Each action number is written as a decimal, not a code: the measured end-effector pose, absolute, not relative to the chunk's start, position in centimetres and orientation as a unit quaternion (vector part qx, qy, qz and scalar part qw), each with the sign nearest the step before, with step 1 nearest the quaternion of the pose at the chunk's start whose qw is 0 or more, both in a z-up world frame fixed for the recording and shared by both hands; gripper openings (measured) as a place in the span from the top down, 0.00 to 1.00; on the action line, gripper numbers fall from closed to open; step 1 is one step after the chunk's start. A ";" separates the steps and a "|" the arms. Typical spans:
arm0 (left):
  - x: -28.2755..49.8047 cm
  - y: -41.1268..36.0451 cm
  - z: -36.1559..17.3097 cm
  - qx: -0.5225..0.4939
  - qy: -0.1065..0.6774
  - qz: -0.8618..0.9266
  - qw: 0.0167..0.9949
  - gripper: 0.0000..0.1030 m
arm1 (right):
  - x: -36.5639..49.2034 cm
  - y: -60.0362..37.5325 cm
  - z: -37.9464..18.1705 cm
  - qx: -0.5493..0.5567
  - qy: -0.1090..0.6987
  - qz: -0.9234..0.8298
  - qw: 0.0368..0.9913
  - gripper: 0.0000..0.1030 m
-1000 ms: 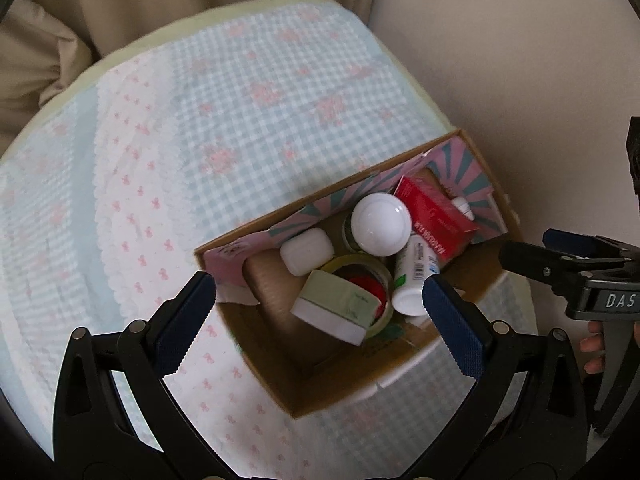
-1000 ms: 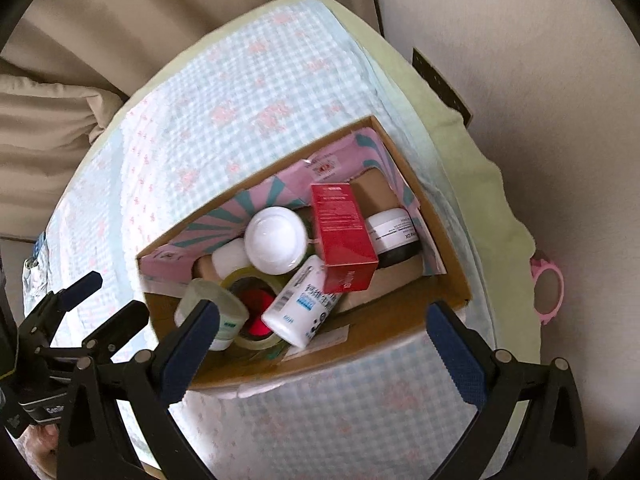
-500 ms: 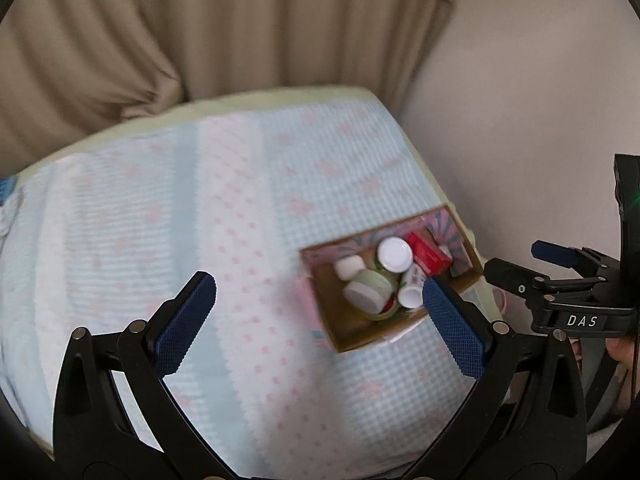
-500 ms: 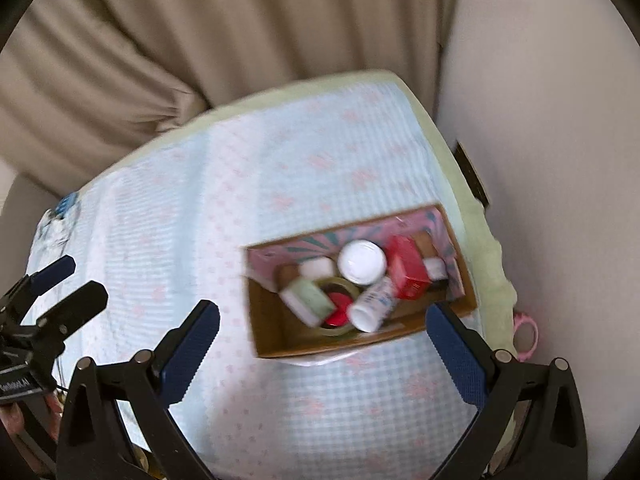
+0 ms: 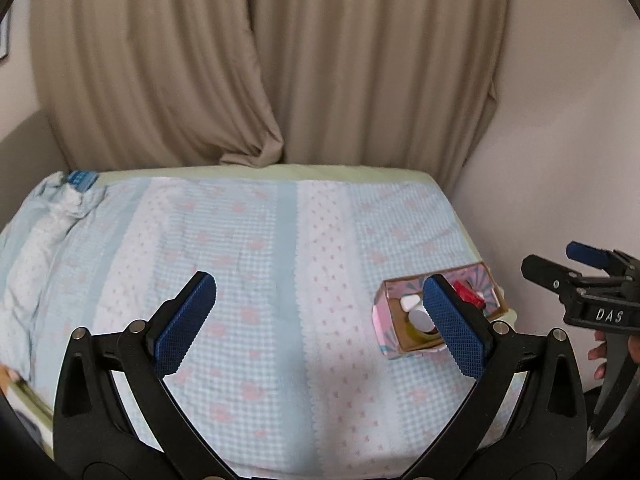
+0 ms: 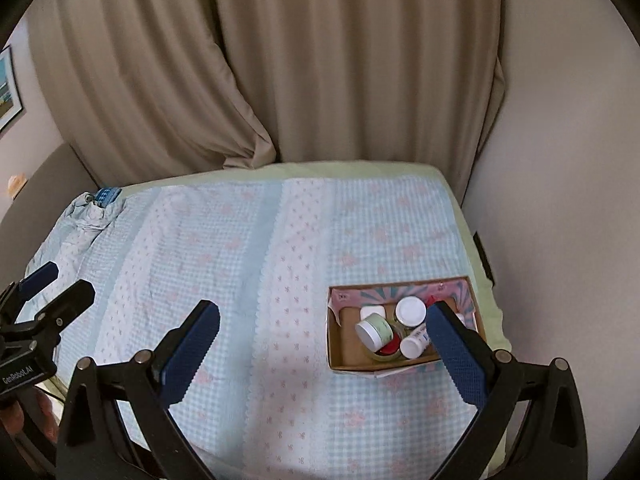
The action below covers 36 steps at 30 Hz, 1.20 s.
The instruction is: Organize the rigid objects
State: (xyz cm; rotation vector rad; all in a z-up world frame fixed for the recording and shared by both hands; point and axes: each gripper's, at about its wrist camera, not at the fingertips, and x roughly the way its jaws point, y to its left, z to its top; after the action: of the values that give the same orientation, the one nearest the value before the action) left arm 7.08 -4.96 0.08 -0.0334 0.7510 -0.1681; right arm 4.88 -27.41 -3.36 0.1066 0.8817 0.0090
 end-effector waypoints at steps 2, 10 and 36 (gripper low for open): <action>6.3 -4.1 0.3 -0.024 0.355 -0.074 0.932 0.00 | 4.1 -26.4 -3.1 0.040 0.419 0.003 0.907 0.00; 4.7 -3.2 0.8 -0.018 0.339 -0.074 0.938 0.00 | 2.8 -25.3 -2.2 0.023 0.397 -0.015 0.917 0.00; 5.0 -3.4 1.4 -0.008 0.333 -0.082 0.939 0.00 | 2.6 -25.3 -1.9 0.036 0.388 -0.022 0.921 0.00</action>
State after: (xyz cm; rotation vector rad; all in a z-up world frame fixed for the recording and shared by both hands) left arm 4.95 -3.44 1.39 -0.0165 0.6796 -0.1677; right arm 2.57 -25.33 -1.90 0.0743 0.7978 -0.0448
